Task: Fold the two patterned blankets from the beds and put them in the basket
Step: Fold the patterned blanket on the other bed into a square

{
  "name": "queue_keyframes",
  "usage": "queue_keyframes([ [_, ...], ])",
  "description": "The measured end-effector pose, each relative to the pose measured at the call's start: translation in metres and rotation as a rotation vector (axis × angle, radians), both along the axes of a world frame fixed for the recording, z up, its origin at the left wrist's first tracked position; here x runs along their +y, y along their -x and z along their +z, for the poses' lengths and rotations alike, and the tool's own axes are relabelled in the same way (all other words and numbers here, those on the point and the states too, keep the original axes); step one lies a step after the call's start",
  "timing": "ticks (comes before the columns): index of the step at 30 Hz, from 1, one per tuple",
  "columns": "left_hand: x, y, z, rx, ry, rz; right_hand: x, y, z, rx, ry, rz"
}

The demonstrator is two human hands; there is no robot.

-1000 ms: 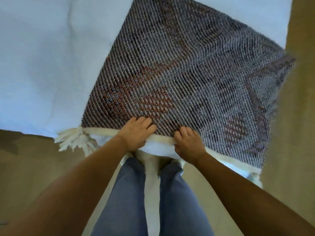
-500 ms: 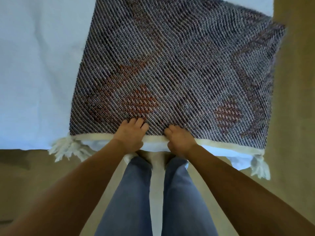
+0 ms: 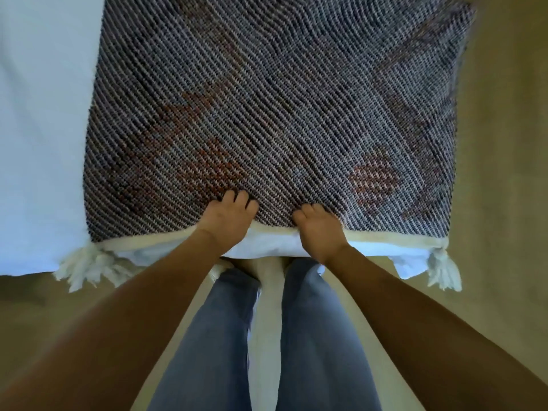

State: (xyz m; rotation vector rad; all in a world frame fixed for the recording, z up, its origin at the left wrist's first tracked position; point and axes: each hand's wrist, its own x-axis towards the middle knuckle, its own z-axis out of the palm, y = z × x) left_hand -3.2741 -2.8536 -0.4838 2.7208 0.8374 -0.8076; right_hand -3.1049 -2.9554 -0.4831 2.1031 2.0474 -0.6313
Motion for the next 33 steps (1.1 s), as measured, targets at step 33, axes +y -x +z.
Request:
queue_keyframes([
  [33, -0.009, -0.490, -0.001, -0.035, 0.015, 0.413, -0.024, -0.285, -0.013, 0.765, -0.095, -1.375],
])
